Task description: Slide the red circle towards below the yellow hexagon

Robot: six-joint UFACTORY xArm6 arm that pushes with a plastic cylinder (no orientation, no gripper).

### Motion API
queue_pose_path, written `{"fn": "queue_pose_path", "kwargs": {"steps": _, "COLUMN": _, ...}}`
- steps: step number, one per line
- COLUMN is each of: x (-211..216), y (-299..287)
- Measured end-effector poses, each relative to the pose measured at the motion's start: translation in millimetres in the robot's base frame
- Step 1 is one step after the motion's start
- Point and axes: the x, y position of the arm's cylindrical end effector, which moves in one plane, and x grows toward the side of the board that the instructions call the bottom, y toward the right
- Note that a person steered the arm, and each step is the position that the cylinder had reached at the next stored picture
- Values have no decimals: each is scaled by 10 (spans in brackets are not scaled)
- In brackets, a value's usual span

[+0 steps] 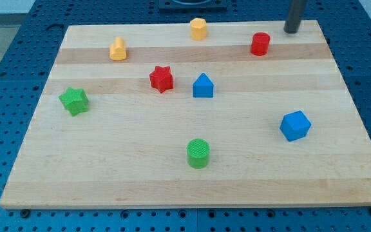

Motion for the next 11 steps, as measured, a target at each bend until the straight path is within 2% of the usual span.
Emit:
{"fn": "queue_pose_path", "kwargs": {"steps": 1, "x": 419, "y": -140}}
{"fn": "queue_pose_path", "kwargs": {"steps": 2, "x": 866, "y": -531}}
{"fn": "queue_pose_path", "kwargs": {"steps": 4, "x": 155, "y": -426}}
{"fn": "queue_pose_path", "kwargs": {"steps": 5, "x": 427, "y": -749}}
{"fn": "queue_pose_path", "kwargs": {"steps": 6, "x": 637, "y": -812}}
{"fn": "queue_pose_path", "kwargs": {"steps": 7, "x": 646, "y": -1127}}
{"fn": "queue_pose_path", "kwargs": {"steps": 8, "x": 834, "y": -1685}}
{"fn": "queue_pose_path", "kwargs": {"steps": 10, "x": 572, "y": -1822}}
{"fn": "queue_pose_path", "kwargs": {"steps": 11, "x": 695, "y": -1927}}
